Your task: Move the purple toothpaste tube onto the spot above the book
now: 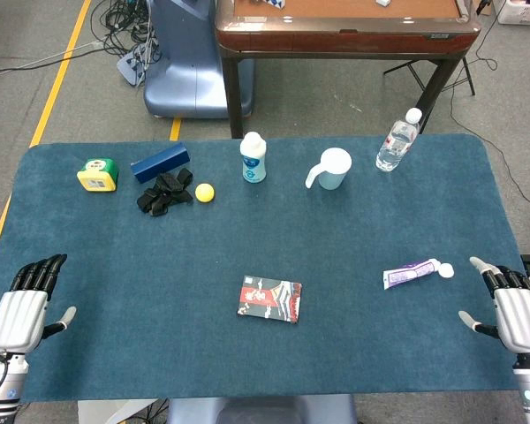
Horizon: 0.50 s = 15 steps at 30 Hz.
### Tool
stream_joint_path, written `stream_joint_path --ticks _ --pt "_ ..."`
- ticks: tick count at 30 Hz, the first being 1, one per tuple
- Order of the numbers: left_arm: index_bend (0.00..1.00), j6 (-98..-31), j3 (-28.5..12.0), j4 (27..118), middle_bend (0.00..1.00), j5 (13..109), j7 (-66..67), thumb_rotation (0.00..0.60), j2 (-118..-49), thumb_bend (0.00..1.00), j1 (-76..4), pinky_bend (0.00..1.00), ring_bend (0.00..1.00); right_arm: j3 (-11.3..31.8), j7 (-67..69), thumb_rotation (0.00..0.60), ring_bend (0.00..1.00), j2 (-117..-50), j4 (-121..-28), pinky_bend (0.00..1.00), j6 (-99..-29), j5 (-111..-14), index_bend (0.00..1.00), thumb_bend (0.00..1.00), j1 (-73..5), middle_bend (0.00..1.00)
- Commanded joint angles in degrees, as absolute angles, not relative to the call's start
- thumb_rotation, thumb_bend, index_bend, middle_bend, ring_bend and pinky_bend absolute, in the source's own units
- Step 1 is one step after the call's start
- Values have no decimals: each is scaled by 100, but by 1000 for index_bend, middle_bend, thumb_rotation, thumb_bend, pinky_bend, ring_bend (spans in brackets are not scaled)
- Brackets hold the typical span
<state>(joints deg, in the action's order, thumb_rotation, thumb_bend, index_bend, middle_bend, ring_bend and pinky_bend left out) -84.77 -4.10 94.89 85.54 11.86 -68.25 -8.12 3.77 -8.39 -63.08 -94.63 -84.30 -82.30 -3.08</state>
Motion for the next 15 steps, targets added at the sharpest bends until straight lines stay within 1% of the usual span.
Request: stream_joint_path --ticks 1,9,15 --pt "0 -8472 -405 9501 87 8551 1203 600 -6819 222 -814 85 99 375 -840 600 215 -6295 -9473 231 -8417 -8241 189 147 -316 283" --pt "0 -8528 -381 9553 86 8594 1199 600 -6780 223 -790 85 99 366 -854 600 215 -6161 -9501 231 -8185 -8367 191 147 -484 283" --pt "0 -8534 -366 9600 86 8589 1202 600 -6760 222 -778 85 99 413 -1209 600 216 -5938 -9593 231 -7561 -8368 191 147 -902 283"
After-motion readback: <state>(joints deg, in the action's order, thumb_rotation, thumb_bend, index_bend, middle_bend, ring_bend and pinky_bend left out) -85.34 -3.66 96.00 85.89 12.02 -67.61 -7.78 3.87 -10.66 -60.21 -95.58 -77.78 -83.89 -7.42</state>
